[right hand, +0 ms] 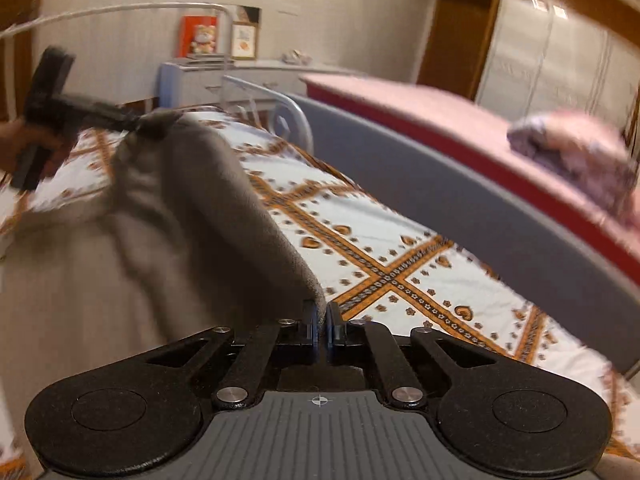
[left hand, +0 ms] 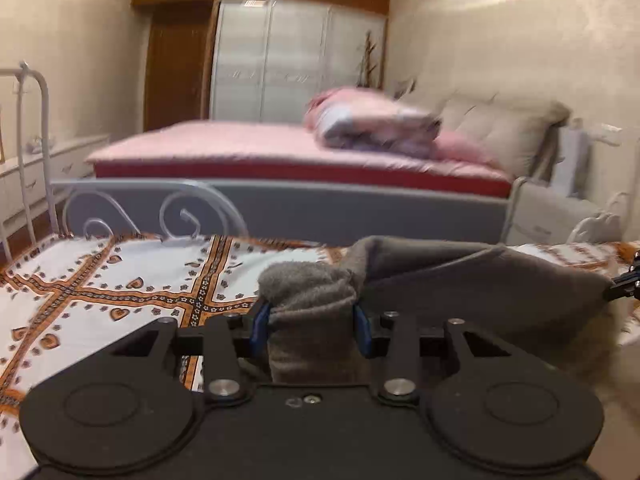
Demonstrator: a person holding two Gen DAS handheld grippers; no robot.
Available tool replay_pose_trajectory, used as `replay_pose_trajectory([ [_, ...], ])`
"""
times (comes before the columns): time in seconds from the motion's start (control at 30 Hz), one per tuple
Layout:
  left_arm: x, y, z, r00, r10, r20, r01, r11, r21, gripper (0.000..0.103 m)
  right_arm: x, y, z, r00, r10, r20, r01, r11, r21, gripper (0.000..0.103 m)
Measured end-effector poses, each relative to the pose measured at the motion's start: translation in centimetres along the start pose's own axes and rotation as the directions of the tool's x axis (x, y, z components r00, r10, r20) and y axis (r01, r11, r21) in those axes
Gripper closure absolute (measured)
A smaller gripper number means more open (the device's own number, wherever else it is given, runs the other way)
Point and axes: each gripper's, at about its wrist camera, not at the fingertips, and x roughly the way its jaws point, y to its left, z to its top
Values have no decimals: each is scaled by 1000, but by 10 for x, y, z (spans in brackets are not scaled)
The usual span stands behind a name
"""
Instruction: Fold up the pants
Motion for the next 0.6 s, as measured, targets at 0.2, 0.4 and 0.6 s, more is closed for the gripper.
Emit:
replay_pose_trajectory([
  [0.2,-76,-7,-72,995,74,-67,-81,990,-118,26,-71,90,-58,997,-68,26,70,995,-66,92],
  [0.4,-124,-12,-119,969,167,-183,-218,926,-309,34,-106,130,-120,995,-101,-21,103,985,141,79],
  [0.6,-134,-28,-97,985,118,-129,-166,859,-483,37,-123,123,-119,985,-174,21,156,925,348,62],
])
